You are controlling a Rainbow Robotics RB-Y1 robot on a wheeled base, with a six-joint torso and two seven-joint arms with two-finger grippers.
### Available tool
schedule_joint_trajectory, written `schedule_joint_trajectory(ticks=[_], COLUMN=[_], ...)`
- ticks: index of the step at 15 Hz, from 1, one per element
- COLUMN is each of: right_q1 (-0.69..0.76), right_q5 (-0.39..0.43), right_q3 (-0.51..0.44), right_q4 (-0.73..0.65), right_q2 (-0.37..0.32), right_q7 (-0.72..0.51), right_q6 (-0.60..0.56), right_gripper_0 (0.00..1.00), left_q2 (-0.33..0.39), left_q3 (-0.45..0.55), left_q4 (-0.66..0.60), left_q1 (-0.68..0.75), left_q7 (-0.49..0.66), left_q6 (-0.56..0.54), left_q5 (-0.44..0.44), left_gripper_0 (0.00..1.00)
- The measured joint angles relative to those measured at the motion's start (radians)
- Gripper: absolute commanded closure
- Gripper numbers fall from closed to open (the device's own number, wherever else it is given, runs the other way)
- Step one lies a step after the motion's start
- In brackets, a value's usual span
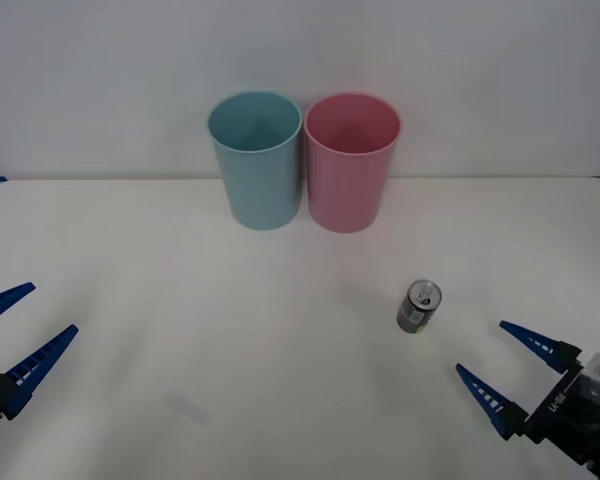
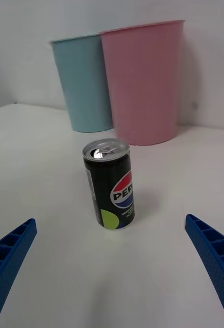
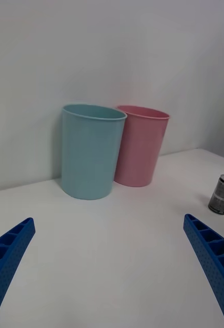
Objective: Grasp the object on the table and drop it into the matching bin: aluminum can to the light blue bin, PET bottle to the pink bin.
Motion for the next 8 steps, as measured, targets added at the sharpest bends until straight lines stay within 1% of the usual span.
schedule_joint_trajectory(ticks=[6,8], right_q1=[-0.041,-0.058], right_q5=[0.002,0.007], right_q3=[0.091,0.106], right_q4=[0.000,0.001], right_q2=[0.007,0.017], right_q7=[0.028,0.036], right_q6=[0.119,0.149], right_gripper_0=[0.00,0.00], left_q2=[0.000,0.000], left_q3=[0.000,0.000], left_q4=[0.000,0.000], left_q1=[0.000,0.000], left_q7=[0.000,0.000], left_q6=[0.000,0.000], left_q5=[0.000,0.000], left_gripper_0=[0.00,0.00])
